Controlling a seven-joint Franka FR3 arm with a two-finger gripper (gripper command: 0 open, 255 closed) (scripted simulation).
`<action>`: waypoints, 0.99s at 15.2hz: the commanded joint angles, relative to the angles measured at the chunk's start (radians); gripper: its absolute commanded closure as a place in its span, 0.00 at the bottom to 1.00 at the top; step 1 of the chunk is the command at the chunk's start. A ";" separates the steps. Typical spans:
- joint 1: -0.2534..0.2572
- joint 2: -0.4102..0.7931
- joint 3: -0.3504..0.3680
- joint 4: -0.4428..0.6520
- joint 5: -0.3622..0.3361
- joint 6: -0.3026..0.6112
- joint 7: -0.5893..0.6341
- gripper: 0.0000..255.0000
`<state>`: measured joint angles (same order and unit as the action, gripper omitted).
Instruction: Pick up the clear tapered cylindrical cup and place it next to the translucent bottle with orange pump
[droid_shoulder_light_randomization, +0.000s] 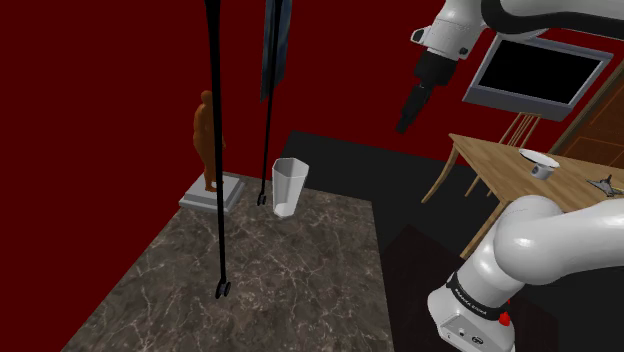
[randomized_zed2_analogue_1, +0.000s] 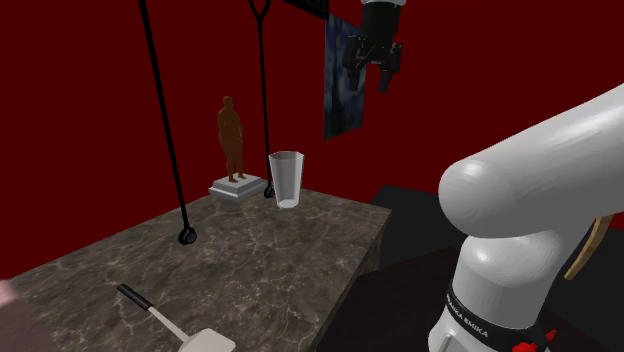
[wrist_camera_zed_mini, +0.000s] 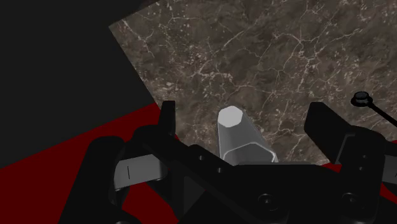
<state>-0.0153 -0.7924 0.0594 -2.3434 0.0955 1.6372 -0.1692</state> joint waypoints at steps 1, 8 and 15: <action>0.000 0.000 0.000 0.000 0.000 0.000 0.000 0.00; 0.003 0.202 0.050 -0.015 0.039 0.214 0.051 0.00; 0.004 0.445 0.095 0.038 0.058 0.402 0.102 0.00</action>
<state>-0.0120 -0.3806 0.1484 -2.3157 0.1510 2.0160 -0.0755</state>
